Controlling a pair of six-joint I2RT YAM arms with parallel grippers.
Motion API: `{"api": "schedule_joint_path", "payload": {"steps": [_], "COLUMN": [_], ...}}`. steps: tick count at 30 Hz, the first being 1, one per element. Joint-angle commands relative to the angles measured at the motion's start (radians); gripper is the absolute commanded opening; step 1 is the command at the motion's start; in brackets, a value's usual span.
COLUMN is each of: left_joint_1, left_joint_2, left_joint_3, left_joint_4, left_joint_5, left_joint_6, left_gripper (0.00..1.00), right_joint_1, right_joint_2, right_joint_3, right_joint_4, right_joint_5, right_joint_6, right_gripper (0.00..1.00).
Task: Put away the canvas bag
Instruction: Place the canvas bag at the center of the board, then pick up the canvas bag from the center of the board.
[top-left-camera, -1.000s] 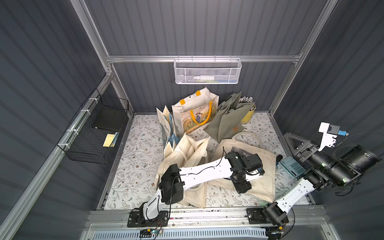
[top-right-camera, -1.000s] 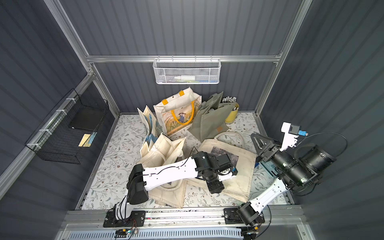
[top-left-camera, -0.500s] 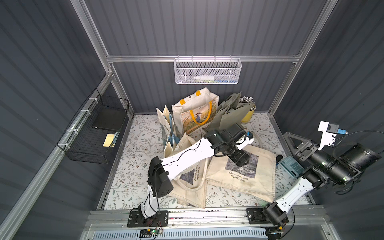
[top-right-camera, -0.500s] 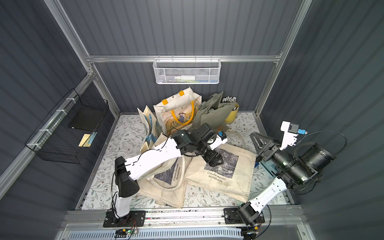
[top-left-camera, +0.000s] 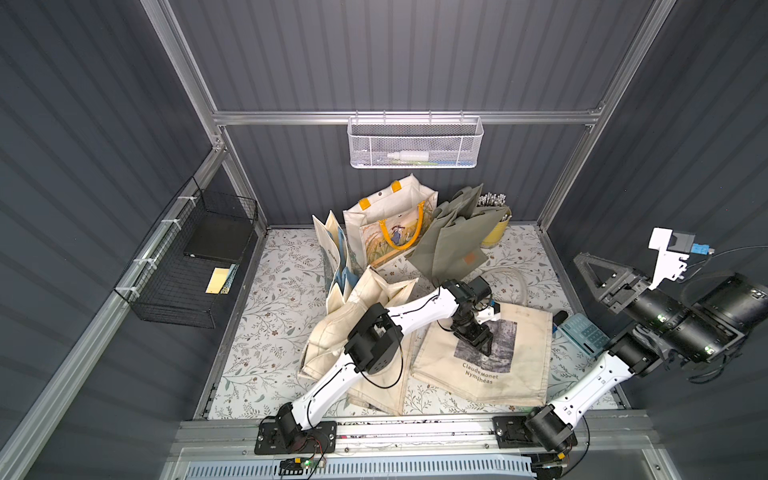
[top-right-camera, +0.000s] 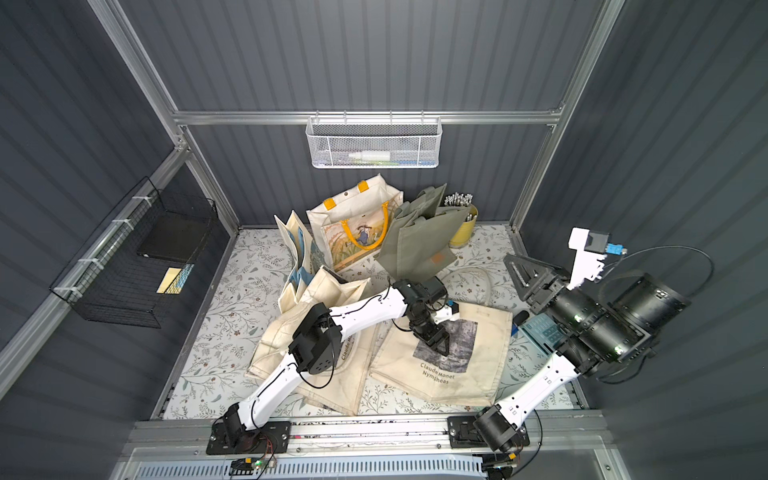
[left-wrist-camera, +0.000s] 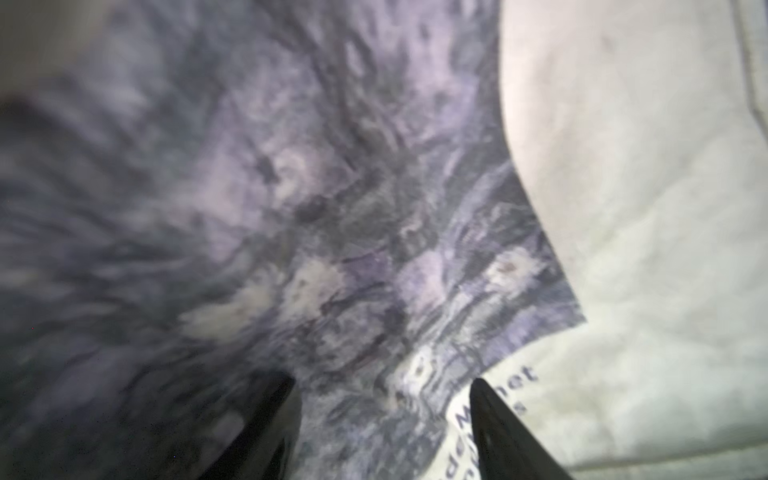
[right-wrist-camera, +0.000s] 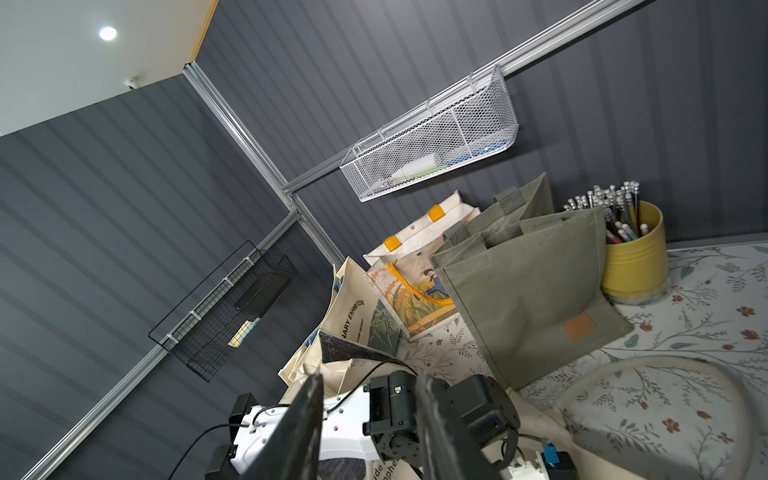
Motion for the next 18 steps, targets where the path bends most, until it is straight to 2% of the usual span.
{"api": "schedule_joint_path", "payload": {"steps": [1,4,5,8,11,13,16,18], "left_joint_1": [-0.001,0.000,-0.001,0.005,0.020,0.038,0.043,0.045], "left_joint_2": [-0.007,-0.098,-0.151,-0.307,-0.354,-0.296,-0.178,-0.110], "left_joint_3": [-0.014,-0.007,-0.037,-0.188,-0.284,-0.247,-0.131,-0.077], "left_joint_4": [-0.040,0.022,0.049,0.239,0.327,0.290,0.194,0.178], "left_joint_5": [0.114,-0.058,-0.118,-0.450,-0.602,-0.590,-0.488,-0.422], "left_joint_6": [-0.018,-0.027,-0.072,-0.142,-0.136,-0.123,-0.060,-0.060], "left_gripper": [0.63,0.63,0.65,0.75,0.81,0.80,0.78,0.79], "right_joint_1": [0.004,0.004,0.004,0.004,0.004,0.005,0.005,0.006], "right_joint_2": [0.021,0.016,0.009,-0.015,-0.030,-0.035,-0.036,-0.044], "right_joint_3": [0.018,0.014,0.004,-0.028,-0.050,-0.052,-0.049,-0.045], "right_joint_4": [-0.009,-0.010,-0.009,-0.006,-0.007,-0.009,-0.020,-0.035], "right_joint_5": [0.181,0.180,0.180,0.180,0.180,0.180,0.180,0.180], "right_joint_6": [0.004,0.012,0.019,0.035,0.042,0.041,0.041,0.046], "right_gripper": [0.40,0.40,0.40,0.40,0.40,0.40,0.39,0.39]}}
